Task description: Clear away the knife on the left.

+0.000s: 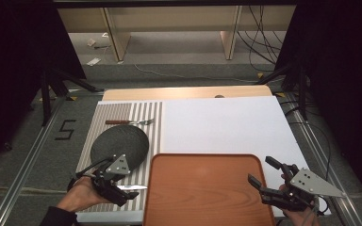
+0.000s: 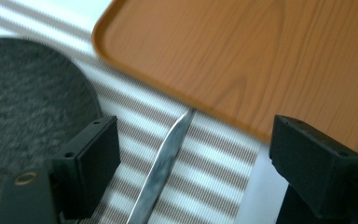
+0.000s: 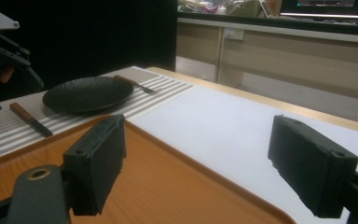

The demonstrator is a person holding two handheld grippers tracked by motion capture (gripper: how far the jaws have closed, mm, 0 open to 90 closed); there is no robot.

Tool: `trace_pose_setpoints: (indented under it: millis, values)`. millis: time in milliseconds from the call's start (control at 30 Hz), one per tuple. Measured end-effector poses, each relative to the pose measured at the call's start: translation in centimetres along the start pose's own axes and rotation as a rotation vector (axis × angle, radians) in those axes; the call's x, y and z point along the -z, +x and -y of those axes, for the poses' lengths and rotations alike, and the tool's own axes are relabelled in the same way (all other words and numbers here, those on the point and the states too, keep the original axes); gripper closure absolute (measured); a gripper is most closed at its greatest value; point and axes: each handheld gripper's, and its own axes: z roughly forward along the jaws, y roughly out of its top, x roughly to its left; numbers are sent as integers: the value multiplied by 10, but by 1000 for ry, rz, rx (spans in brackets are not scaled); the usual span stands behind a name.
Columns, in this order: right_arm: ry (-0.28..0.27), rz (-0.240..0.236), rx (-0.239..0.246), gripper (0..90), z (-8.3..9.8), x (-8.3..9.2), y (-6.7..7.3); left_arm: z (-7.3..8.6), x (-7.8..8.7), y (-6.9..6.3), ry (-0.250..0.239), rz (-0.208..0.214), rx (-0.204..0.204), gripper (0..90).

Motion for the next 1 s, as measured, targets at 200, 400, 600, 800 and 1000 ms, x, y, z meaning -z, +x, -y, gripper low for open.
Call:
trace_pose_setpoints:
  millis: [200, 400, 600, 800, 1000]
  values:
    - [0, 0, 2, 201, 0, 0, 0, 11, 0, 10, 129, -24, -5, 173]
    - [1, 0, 3, 201, 0, 0, 0, 22, 1, 16, 200, -23, 13, 186]
    - [1, 0, 2, 201, 0, 0, 0, 29, 0, 23, 242, -39, 23, 199]
    - [1, 0, 2, 201, 0, 0, 0, 39, -5, 36, 302, -39, 40, 246]
    - [1, 0, 3, 201, 0, 0, 0, 42, -9, 41, 344, -32, 38, 325]
